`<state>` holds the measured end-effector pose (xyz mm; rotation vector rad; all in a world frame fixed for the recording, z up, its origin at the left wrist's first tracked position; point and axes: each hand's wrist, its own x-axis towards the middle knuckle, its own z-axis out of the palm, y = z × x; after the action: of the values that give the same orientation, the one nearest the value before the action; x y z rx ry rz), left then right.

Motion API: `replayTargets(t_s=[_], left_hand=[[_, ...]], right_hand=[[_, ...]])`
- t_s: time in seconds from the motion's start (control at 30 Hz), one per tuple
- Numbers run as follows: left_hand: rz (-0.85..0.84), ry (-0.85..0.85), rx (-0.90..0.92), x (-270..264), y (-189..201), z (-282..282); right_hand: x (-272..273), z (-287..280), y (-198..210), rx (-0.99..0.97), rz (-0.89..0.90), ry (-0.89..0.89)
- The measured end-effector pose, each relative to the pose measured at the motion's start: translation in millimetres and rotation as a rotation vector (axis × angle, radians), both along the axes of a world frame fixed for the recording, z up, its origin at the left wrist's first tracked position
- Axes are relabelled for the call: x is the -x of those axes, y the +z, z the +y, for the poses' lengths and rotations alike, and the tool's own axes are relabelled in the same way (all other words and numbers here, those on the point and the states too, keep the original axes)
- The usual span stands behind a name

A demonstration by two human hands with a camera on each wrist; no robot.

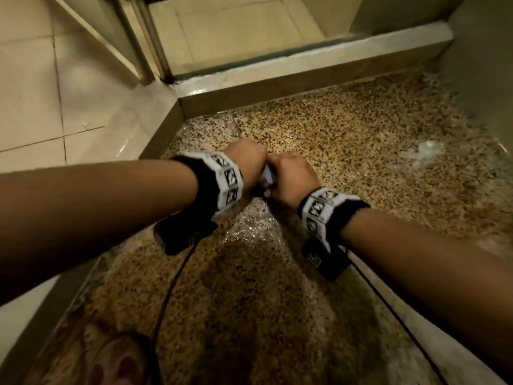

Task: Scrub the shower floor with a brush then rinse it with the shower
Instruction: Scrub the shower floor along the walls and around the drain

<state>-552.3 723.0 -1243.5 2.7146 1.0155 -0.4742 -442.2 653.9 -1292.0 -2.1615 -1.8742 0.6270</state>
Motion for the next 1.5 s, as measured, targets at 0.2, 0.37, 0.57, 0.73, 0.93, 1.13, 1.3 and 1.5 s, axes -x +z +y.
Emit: replayTargets(t_s=[0.2,0.37,0.57,0.73,0.93,1.13,1.3,1.5], left_hand=[[0.146,-0.065,0.177,24,1,-41],[0.011,-0.040,-0.017,-2,4,-3],[0.101,-0.153,0.214,41,-11,-59],[0.010,-0.105,-0.013,13,-8,-18],[0.070,-0.200,0.100,31,-10,-47],[0.015,-0.204,-0.047,25,-16,-15],[0.087,-0.146,-0.033,19,-3,-8],[0.124,-0.114,0.037,46,-7,-17]], right_hand=[[18,-64,-8,0.028,-0.003,0.103],[6,-1,-4,0.004,-0.043,-0.076],[26,-76,-15,0.051,-0.045,0.137],[8,-12,-13,-0.013,-0.094,-0.045],[24,-58,-10,0.020,-0.036,0.008],[14,-15,-9,0.003,-0.063,-0.047],[17,-4,-6,0.026,-0.047,-0.062],[32,-5,-9,0.035,-0.072,0.104]])
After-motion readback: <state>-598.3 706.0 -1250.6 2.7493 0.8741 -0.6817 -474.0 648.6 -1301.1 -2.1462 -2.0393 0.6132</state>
